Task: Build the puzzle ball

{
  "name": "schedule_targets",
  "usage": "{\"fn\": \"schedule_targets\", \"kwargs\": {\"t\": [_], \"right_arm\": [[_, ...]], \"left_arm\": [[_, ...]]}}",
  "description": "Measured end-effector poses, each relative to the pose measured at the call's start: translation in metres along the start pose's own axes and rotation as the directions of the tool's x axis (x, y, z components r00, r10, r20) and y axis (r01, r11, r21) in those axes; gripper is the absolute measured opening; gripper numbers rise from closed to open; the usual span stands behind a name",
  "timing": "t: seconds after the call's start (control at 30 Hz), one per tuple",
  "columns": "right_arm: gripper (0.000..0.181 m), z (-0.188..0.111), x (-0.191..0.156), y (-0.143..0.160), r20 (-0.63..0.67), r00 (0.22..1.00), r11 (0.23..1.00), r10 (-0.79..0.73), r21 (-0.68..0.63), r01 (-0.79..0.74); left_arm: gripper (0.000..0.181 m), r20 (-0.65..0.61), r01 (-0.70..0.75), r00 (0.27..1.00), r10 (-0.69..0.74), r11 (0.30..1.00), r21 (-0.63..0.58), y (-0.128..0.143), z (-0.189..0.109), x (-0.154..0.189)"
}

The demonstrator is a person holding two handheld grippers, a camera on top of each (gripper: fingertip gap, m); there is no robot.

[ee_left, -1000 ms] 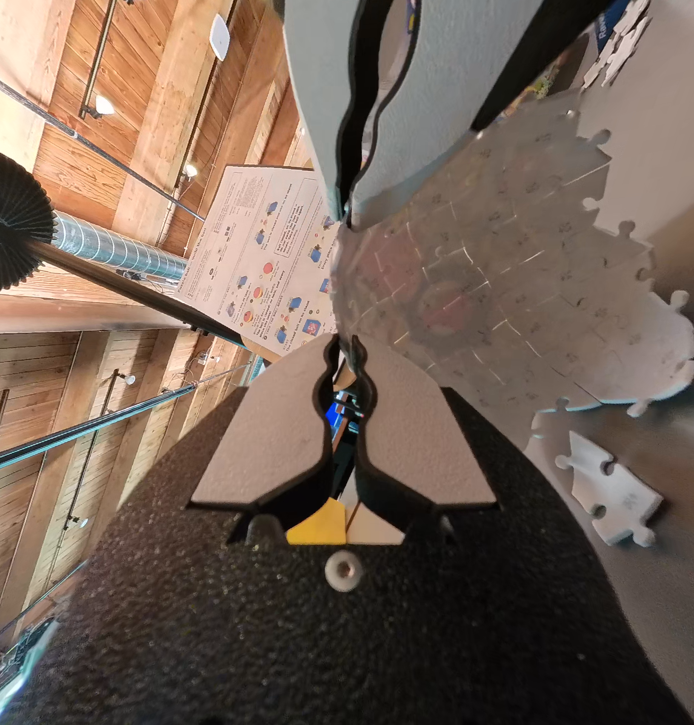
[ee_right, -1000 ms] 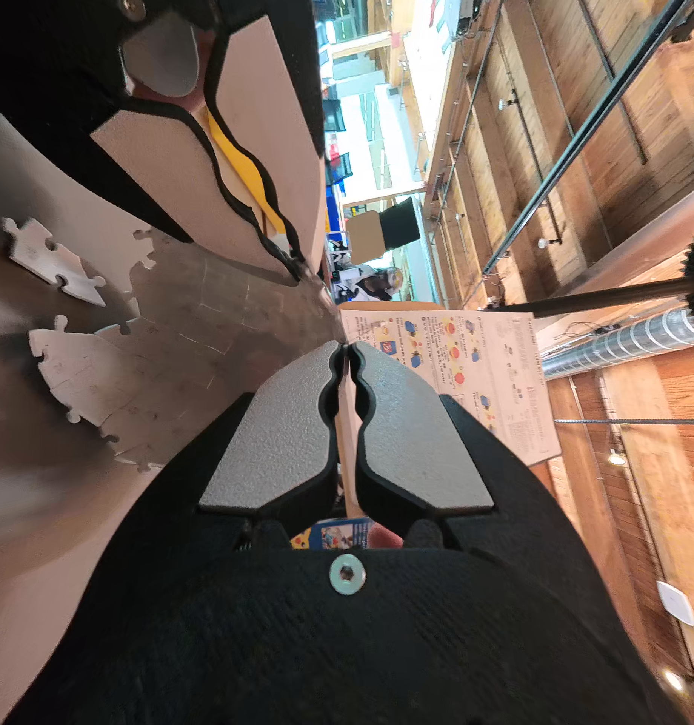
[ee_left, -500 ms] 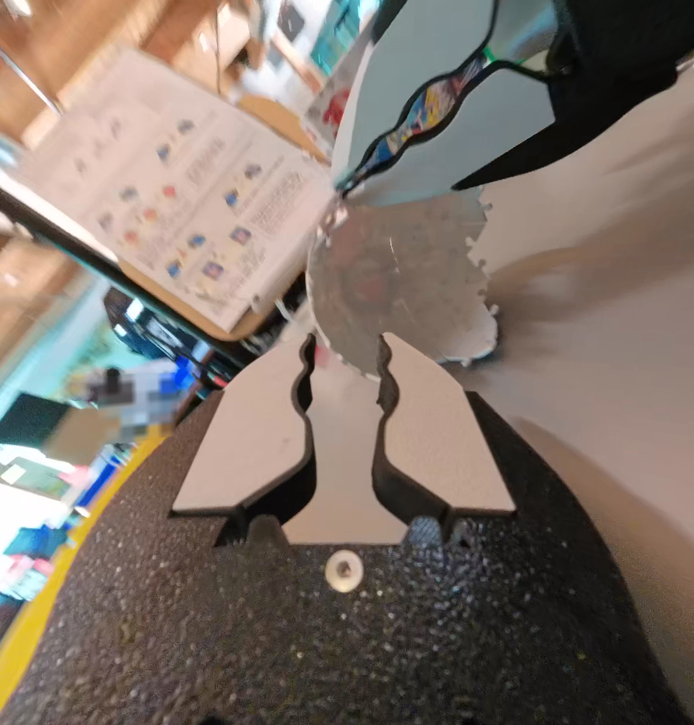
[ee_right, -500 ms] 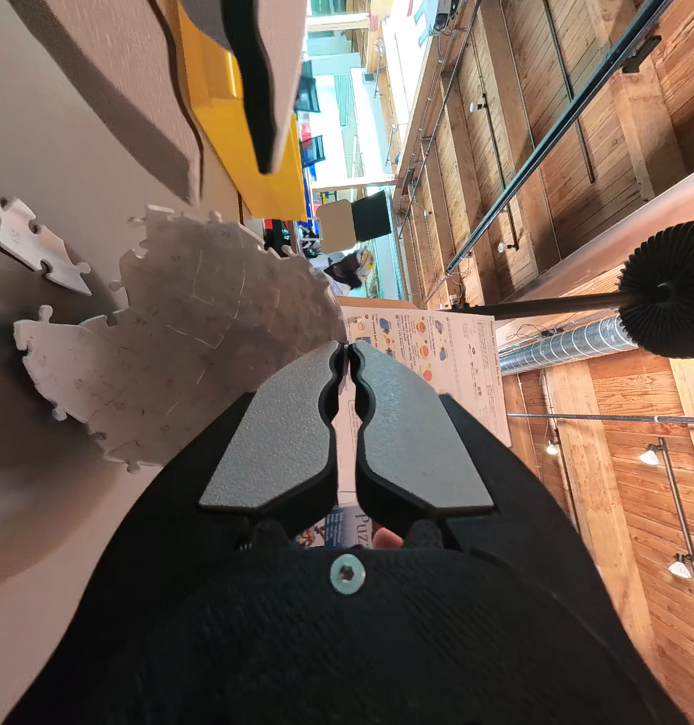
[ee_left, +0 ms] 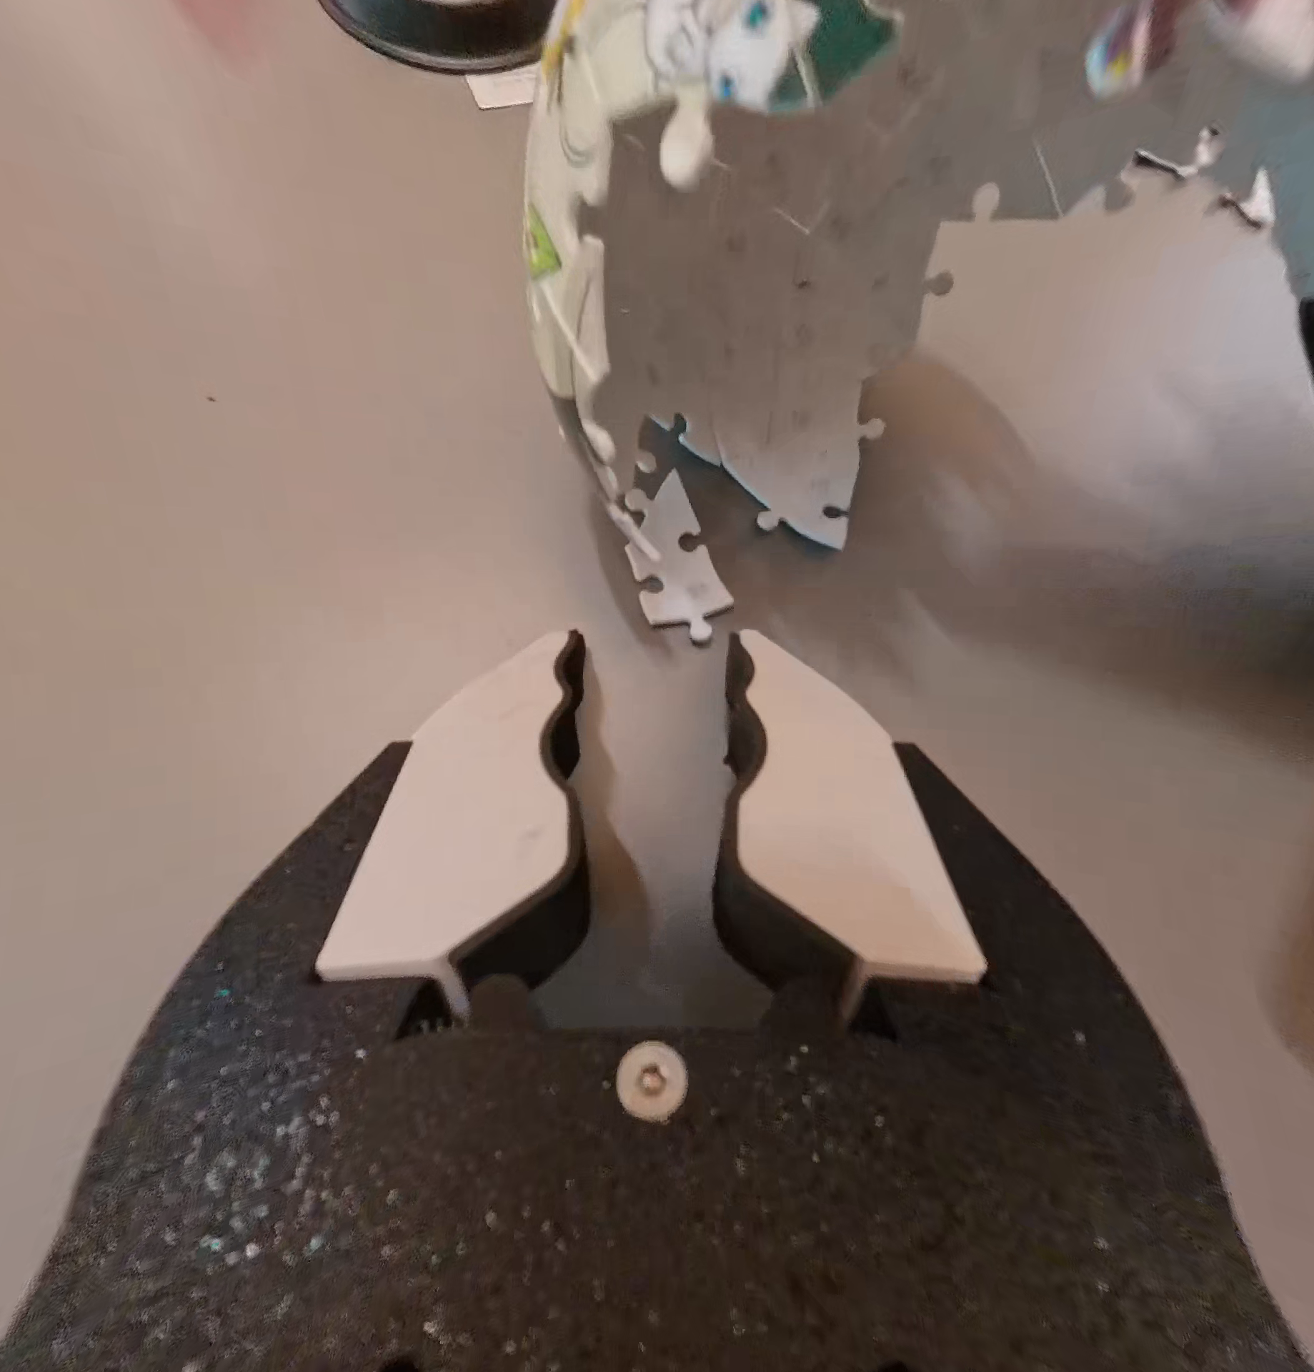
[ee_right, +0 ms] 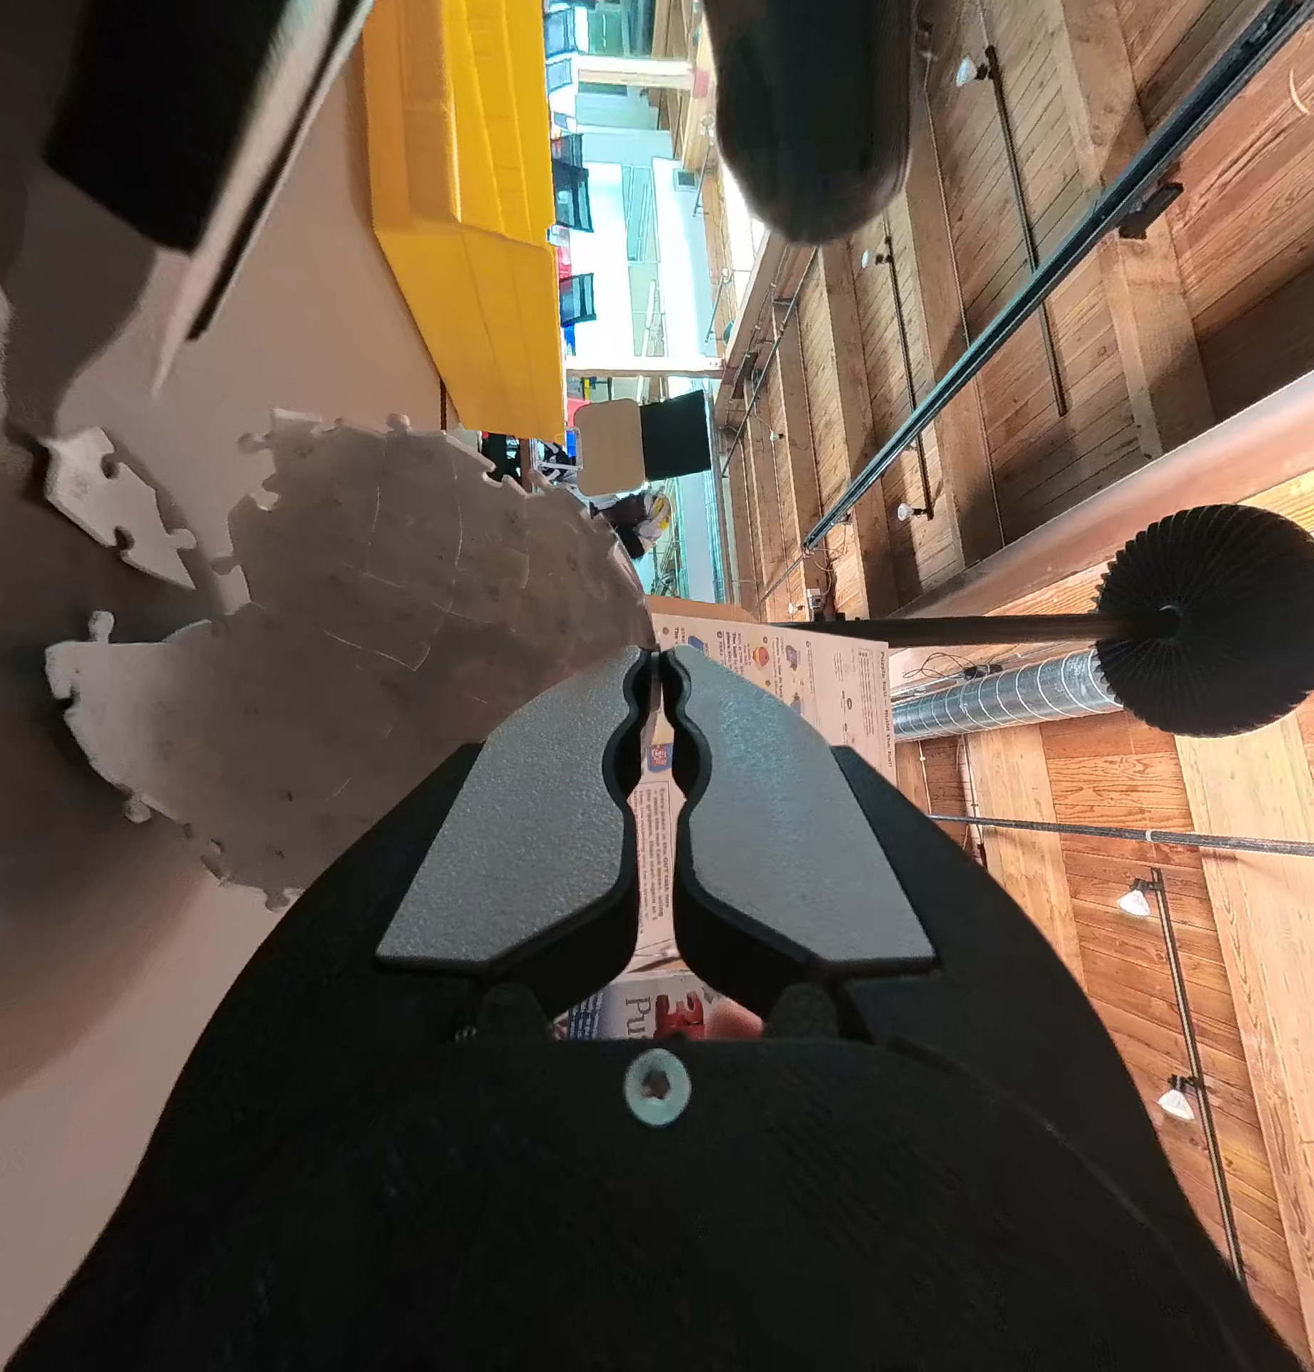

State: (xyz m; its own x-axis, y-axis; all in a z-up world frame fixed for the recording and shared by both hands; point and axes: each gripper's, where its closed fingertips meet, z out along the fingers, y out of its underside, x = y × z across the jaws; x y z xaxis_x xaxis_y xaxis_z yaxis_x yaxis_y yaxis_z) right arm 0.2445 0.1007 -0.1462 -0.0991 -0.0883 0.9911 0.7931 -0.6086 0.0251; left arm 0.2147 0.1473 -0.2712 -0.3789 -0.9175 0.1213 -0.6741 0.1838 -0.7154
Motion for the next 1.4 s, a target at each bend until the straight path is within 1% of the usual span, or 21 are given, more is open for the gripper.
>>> {"fn": "schedule_targets", "kwargs": {"t": [0.1,0.2,0.27,0.4,0.53,0.63,0.73,0.87,1.03,1.17,1.27,1.33,1.37,1.4], "right_arm": [[0.002,0.0,0.0,-0.002,-0.003,1.0,1.0,0.006,-0.005,-0.006],[0.003,0.0,0.0,-0.004,-0.002,1.0,1.0,0.016,-0.009,-0.016],[0.003,0.0,0.0,-0.007,-0.004,1.0,1.0,0.023,0.0,-0.023],[0.003,-0.001,0.0,-0.01,-0.008,0.999,0.999,0.034,0.002,-0.034],[0.003,-0.001,-0.001,-0.013,-0.013,0.999,0.999,0.044,0.007,-0.044],[0.003,-0.002,-0.001,-0.015,-0.013,0.998,0.998,0.064,0.018,-0.064],[0.003,-0.002,-0.001,-0.015,-0.016,0.996,0.996,0.083,0.017,-0.082],[0.004,-0.002,-0.001,-0.013,-0.016,0.994,0.994,0.105,0.017,-0.105],[0.004,-0.002,-0.002,-0.016,-0.013,0.994,0.994,0.109,0.027,-0.108],[0.004,-0.003,-0.003,-0.018,-0.006,0.994,0.993,0.112,0.037,-0.112],[0.004,-0.002,-0.004,-0.018,-0.005,0.992,0.992,0.123,0.037,-0.122],[0.004,-0.002,-0.003,-0.017,-0.005,0.992,0.992,0.125,0.035,-0.125],[0.004,-0.002,-0.003,-0.017,-0.006,0.992,0.991,0.128,0.035,-0.128],[0.004,-0.002,-0.003,-0.017,-0.005,0.992,0.991,0.127,0.035,-0.127]], "left_arm": [[0.046,0.041,0.028,0.999,-0.027,0.999,-0.029,0.0,0.004,0.001],[0.046,0.095,0.024,0.995,-0.02,0.999,-0.033,-0.002,0.008,0.002],[0.044,0.129,0.037,0.991,-0.033,0.999,-0.033,-0.003,0.01,0.002],[0.023,0.167,0.013,0.986,-0.008,0.999,-0.029,-0.005,0.014,0.005],[0.023,0.163,0.011,0.987,-0.006,0.999,-0.031,-0.002,0.012,0.011],[0.023,0.147,0.069,0.987,-0.069,0.998,0.008,-0.004,0.009,0.016],[0.023,0.167,0.098,0.981,-0.104,0.994,0.042,-0.008,0.009,0.02],[0.023,0.224,0.111,0.968,-0.115,0.993,0.03,-0.007,0.012,0.019],[0.023,0.219,0.11,0.969,-0.117,0.993,0.042,-0.009,0.013,0.025],[0.011,0.181,0.12,0.974,-0.134,0.989,0.086,-0.012,0.008,0.028],[0.007,0.149,0.133,0.978,-0.145,0.987,0.09,-0.01,0.006,0.03],[0.011,0.162,0.115,0.979,-0.127,0.99,0.087,-0.008,0.003,0.03],[0.02,0.182,0.104,0.976,-0.115,0.992,0.069,-0.005,0.003,0.028],[0.024,0.195,0.093,0.976,-0.1,0.995,0.048,-0.002,0.003,0.027]]}}
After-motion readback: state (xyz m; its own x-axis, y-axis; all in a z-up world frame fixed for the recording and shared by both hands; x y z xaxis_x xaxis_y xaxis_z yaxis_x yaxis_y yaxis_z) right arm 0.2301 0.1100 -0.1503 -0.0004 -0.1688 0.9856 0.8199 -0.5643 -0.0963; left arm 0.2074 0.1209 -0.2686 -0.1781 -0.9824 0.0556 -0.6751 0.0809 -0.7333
